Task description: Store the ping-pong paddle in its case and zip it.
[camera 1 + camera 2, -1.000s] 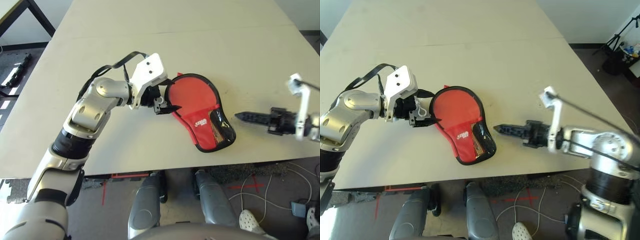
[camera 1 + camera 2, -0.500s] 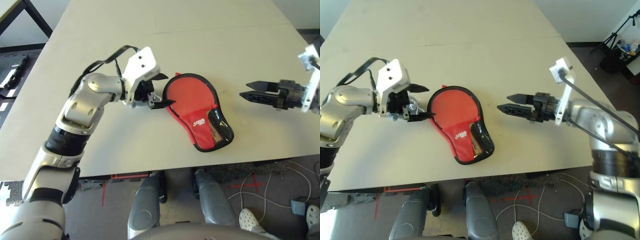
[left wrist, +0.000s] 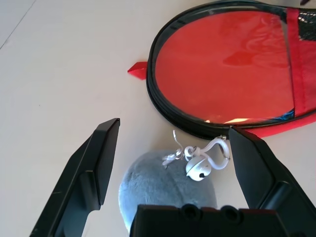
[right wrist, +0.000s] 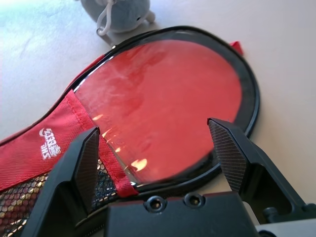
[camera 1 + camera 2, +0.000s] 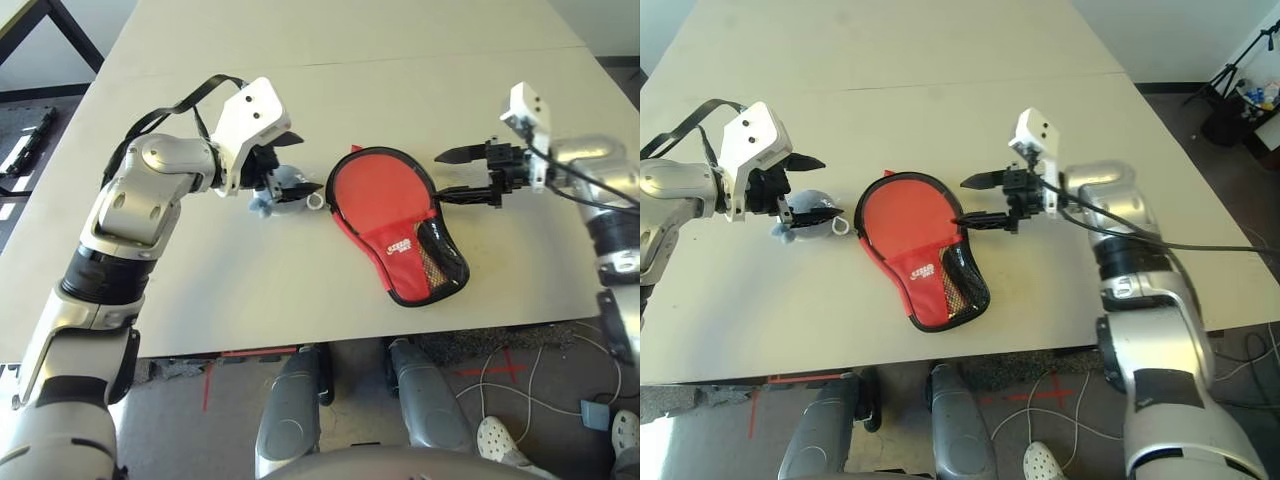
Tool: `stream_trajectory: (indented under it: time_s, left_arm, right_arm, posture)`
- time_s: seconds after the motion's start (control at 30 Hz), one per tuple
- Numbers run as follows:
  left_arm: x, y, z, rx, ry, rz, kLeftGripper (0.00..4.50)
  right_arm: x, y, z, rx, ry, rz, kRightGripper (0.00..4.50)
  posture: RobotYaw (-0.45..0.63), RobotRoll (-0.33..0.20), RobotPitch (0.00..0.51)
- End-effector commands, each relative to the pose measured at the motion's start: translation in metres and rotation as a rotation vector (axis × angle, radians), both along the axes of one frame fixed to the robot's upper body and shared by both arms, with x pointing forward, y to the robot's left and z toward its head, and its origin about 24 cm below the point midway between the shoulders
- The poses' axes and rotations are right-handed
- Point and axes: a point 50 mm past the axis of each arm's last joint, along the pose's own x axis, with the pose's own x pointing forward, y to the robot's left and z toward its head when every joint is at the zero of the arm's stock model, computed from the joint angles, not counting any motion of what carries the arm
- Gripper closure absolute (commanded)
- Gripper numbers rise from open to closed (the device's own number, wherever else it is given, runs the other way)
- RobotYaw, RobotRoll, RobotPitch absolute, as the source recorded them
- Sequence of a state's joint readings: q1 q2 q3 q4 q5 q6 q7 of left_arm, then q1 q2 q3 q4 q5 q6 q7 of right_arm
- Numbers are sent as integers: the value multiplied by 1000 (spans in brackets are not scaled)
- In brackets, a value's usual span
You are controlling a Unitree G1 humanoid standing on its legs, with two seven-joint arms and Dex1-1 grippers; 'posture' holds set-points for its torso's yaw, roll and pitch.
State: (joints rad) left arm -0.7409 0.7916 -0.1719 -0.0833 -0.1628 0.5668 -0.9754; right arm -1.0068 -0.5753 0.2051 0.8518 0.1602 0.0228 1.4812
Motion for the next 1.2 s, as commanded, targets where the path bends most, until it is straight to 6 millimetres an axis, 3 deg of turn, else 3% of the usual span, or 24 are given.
stream_trajectory:
  time_s: [0.03,0.4,0.77,1.2]
  left_arm:
    - [-2,4,-5,6,27,14,0]
    - [-5,7,-6,15,47,38,0]
    - [-5,8,-9,20,60,43,0]
    - [-4,10,-16,38,90,57,0]
  right_arm:
    - [2,7,-10,-57,0,45,24]
    - [6,15,-37,-136,-14,45,24]
    - [12,10,-26,-121,-76,-25,24]
    - [9,-2,-30,-178,-90,-34,24]
  posture:
    - [-13,0,232]
    - [8,0,241]
    - [4,0,240]
    - [-4,0,246]
